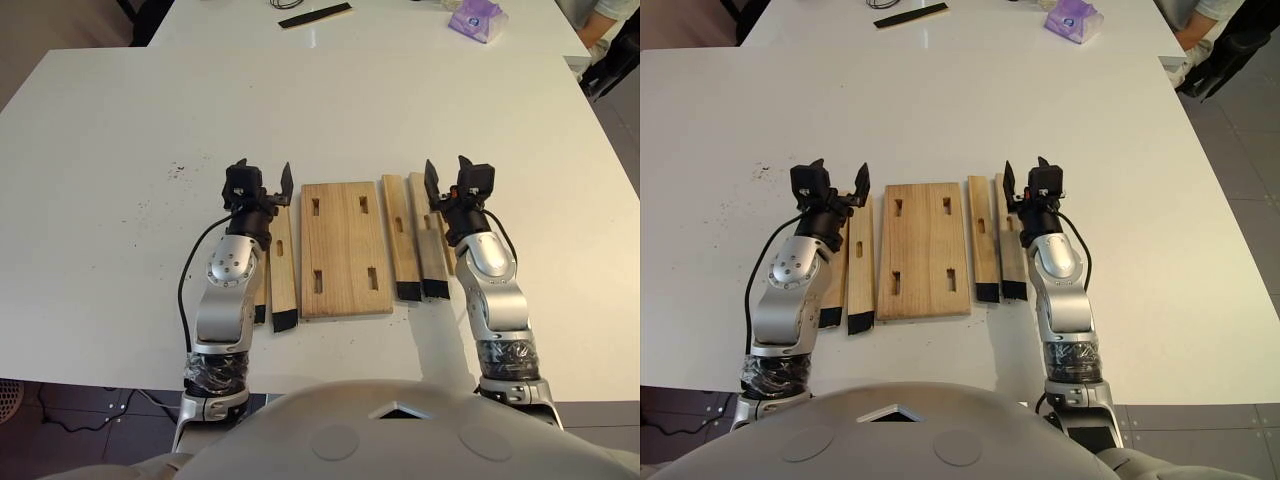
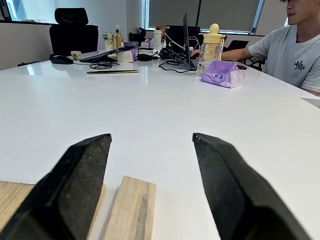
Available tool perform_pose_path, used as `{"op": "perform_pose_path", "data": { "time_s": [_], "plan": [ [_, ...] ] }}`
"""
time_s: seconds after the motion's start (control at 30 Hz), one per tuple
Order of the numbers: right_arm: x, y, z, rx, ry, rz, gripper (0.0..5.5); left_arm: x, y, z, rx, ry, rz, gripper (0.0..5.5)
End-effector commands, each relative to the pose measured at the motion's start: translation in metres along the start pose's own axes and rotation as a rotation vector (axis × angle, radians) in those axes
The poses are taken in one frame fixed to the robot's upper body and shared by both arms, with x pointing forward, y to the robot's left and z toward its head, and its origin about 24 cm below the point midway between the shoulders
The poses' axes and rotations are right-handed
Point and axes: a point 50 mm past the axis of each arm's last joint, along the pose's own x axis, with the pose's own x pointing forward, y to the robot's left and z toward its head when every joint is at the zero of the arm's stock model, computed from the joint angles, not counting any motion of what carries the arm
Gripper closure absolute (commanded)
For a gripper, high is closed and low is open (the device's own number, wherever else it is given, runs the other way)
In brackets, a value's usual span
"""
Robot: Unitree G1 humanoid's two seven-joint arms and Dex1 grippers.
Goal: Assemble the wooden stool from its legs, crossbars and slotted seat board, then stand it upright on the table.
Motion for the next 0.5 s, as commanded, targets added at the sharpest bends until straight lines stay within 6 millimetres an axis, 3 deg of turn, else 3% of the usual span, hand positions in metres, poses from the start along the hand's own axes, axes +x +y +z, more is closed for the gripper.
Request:
{"op": "perform_pose_path", "data": {
  "time_s": [0.03, 0.5],
  "plan": [
    [0.0001, -0.0029, 0.0, -0.006, 0.0, -0.005, 2.48, 0.0005, -0.0033, -0.0013, 0.03, 0.0, -0.017, 1.5],
    [0.0009, -0.0013, -0.0011, 0.001, 0.01, -0.011, 2.48, 0.0007, -0.0031, 0.0027, 0.074, -0.035, -0.018, 1.5]
  ]
}}
